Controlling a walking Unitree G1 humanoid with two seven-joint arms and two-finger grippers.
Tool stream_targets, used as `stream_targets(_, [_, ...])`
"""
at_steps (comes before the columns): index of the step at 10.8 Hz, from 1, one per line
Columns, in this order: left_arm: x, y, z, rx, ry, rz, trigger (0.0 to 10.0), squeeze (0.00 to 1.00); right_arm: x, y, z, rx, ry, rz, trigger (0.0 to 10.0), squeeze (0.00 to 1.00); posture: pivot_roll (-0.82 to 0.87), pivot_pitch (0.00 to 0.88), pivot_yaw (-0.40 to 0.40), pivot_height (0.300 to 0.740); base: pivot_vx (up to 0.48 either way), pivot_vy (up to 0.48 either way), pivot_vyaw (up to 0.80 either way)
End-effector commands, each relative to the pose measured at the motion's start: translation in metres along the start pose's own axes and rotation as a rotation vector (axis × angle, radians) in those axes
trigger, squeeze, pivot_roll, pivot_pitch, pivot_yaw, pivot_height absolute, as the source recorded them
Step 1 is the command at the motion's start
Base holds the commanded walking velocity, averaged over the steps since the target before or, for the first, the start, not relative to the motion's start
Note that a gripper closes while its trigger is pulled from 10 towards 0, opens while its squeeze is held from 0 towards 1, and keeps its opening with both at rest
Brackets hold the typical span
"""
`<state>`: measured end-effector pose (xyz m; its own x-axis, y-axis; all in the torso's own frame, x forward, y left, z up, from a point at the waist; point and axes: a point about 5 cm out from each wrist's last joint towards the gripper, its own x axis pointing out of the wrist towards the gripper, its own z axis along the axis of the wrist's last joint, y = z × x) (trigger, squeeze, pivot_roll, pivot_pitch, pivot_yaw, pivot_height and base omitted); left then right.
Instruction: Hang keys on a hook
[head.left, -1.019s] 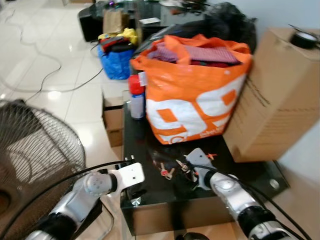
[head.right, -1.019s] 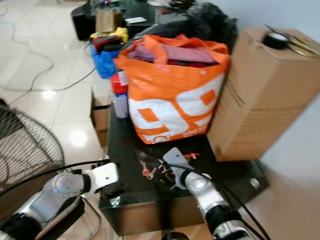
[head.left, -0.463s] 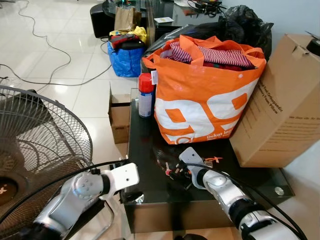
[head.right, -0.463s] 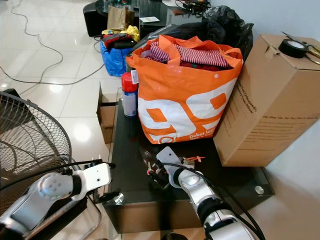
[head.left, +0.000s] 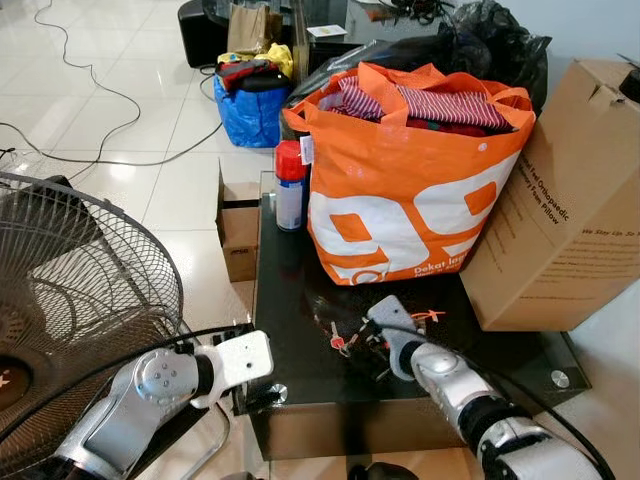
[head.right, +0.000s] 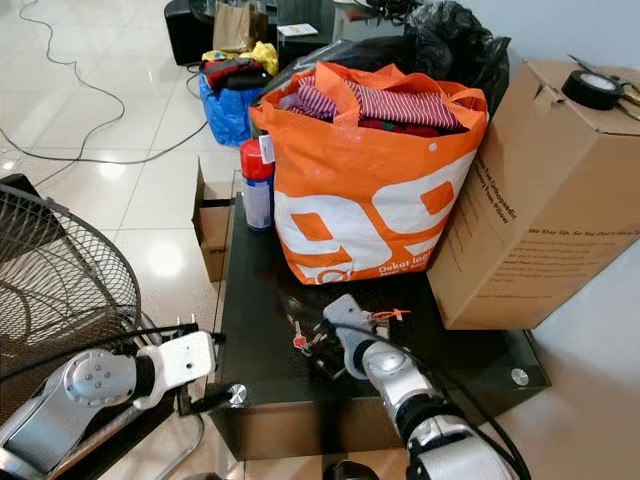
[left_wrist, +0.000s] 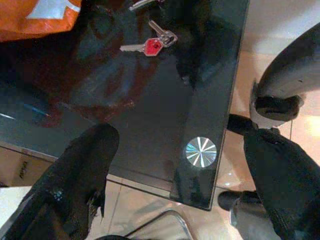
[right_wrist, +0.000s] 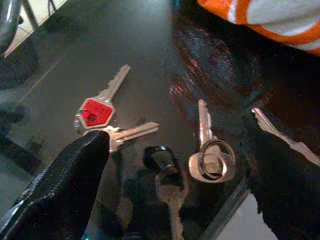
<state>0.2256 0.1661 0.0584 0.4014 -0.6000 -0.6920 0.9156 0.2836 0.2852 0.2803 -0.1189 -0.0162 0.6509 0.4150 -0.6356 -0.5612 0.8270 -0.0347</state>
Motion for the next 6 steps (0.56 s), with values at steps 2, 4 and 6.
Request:
stream_targets(2, [-0.0017,-0.0015,0.0023,0.007,-0.002,-0.017,10.0,0.00,-0.0008,-0.0032,0.0016,0.048,-0.018,-0.001,4.3,0.00,0.00,0.070,-0.043,0.740,0.000,0.000,0.00])
stream_targets(4, [-0.0021,-0.0034,0.0025,0.008,0.003,-0.025,10.0,0.00,-0.0014,-0.0046,-0.0009,0.059,0.003,0.009,0.0,0.00,-0.01,0.066,-0.046,0.740,0.000,0.000,0.00])
stream_targets(6, [-0.0014,-0.0043,0.0026,0.008,0.005,-0.029,10.0,0.00,-0.0022,-0.0053,-0.0031,0.061,0.018,0.020,0.0,0.00,-0.01,0.065,-0.047,0.740,0.000,0.000,0.00])
